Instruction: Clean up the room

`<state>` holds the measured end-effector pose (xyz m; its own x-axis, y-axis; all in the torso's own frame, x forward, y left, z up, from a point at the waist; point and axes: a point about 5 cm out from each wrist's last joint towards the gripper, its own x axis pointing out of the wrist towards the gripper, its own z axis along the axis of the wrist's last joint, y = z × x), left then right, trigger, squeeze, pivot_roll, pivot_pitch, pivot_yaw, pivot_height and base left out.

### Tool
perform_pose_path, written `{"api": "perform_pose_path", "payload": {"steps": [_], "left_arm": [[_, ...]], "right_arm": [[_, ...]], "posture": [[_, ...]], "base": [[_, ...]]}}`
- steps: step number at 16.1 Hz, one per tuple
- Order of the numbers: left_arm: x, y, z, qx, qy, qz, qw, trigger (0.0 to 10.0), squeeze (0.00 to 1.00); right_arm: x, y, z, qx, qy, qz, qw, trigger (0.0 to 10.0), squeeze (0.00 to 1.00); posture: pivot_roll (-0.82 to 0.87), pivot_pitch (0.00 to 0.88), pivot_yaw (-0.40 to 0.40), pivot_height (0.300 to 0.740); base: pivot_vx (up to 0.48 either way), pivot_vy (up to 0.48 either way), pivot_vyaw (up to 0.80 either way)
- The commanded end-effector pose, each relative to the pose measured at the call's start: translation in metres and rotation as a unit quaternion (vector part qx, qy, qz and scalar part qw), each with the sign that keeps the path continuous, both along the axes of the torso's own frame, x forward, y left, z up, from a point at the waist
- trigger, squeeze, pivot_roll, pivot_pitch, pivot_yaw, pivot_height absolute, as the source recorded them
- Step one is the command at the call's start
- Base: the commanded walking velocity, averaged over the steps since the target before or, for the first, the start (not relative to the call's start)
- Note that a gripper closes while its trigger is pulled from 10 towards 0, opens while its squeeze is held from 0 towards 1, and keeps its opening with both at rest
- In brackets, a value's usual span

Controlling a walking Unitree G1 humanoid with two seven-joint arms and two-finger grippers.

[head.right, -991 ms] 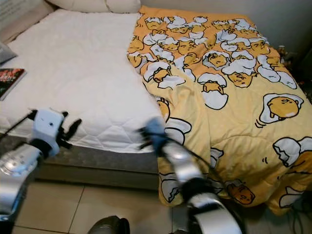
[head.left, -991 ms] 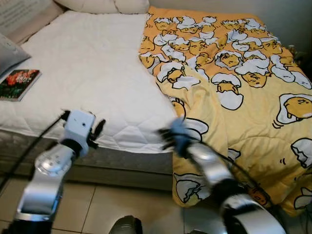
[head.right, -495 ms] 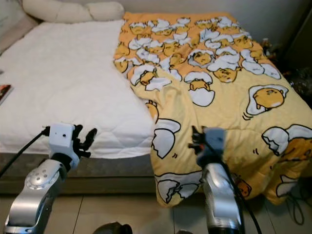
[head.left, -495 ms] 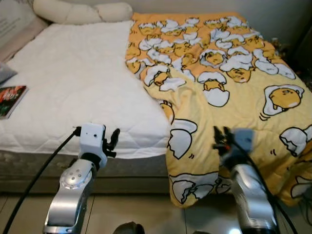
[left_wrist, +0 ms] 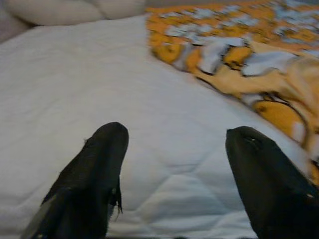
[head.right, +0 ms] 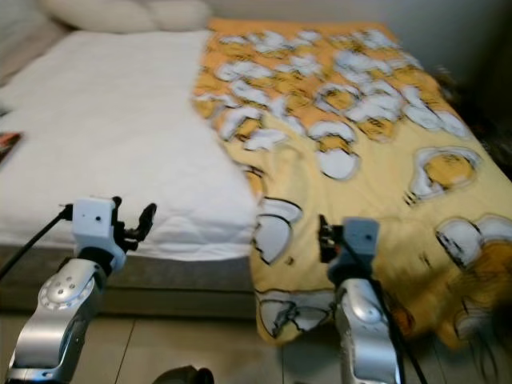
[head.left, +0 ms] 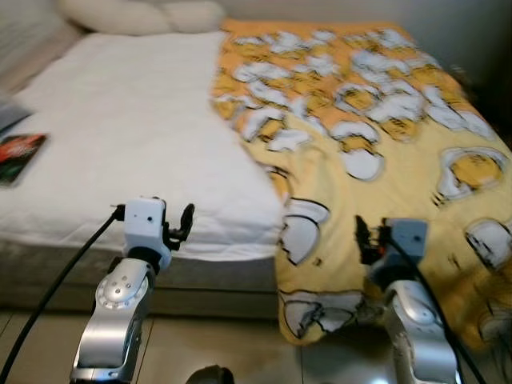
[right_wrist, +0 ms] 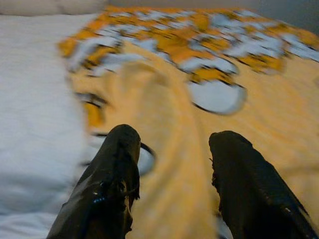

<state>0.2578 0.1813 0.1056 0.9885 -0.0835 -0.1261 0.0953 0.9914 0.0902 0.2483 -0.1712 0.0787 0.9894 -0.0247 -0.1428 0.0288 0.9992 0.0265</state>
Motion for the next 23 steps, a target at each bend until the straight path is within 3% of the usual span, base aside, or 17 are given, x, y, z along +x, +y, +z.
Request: {"api": "perform_pose_path", "payload": {"steps": [1,9,17,18,20,21,23], "left_arm": [[-0.001,0.005,0.002,0.004,-0.005,0.009,1.0,10.0,1.0],[0.002,0.004,0.0,0.01,-0.002,0.004,1.0,10.0,1.0],[0.004,0.001,-0.003,0.008,0.0,0.008,1.0,10.0,0.99],[0.004,0.0,-0.004,0.005,0.002,0.005,1.0,10.0,0.96],[0.004,-0.004,-0.008,0.028,0.015,-0.036,0.999,10.0,0.71],[0.004,-0.004,-0.008,0.028,0.015,-0.036,0.999,10.0,0.71],[0.006,-0.007,-0.008,0.051,0.026,-0.102,0.993,10.0,0.6]], "right_arm": [[0.005,0.006,0.005,-0.003,-0.005,0.01,1.0,10.0,1.0],[0.008,0.002,0.004,-0.008,0.012,-0.016,1.0,10.0,1.0],[0.013,0.001,0.005,-0.031,0.019,-0.006,0.999,10.0,1.0],[0.014,-0.001,0.003,-0.039,0.028,-0.008,0.999,10.0,1.0],[0.018,-0.011,-0.005,-0.059,0.061,-0.036,0.996,10.0,1.0],[0.018,-0.011,-0.005,-0.059,0.061,-0.036,0.996,10.0,1.0],[0.029,-0.023,-0.02,-0.052,0.102,-0.05,0.992,10.0,1.0]], "posture": [[-0.02,0.0,0.029,0.74],[-0.03,0.0,0.033,0.74],[-0.03,0.0,0.01,0.74],[-0.03,0.0,0.006,0.74],[-0.03,0.0,-0.001,0.74],[-0.03,0.0,-0.001,0.74],[-0.02,0.0,0.0,0.74]], "base": [[0.3,0.0,0.8],[0.298,0.0,0.0],[0.277,0.0,0.1],[0.0,0.0,0.0],[0.0,0.0,0.0],[0.0,0.0,0.0],[0.0,0.0,0.0]]}}
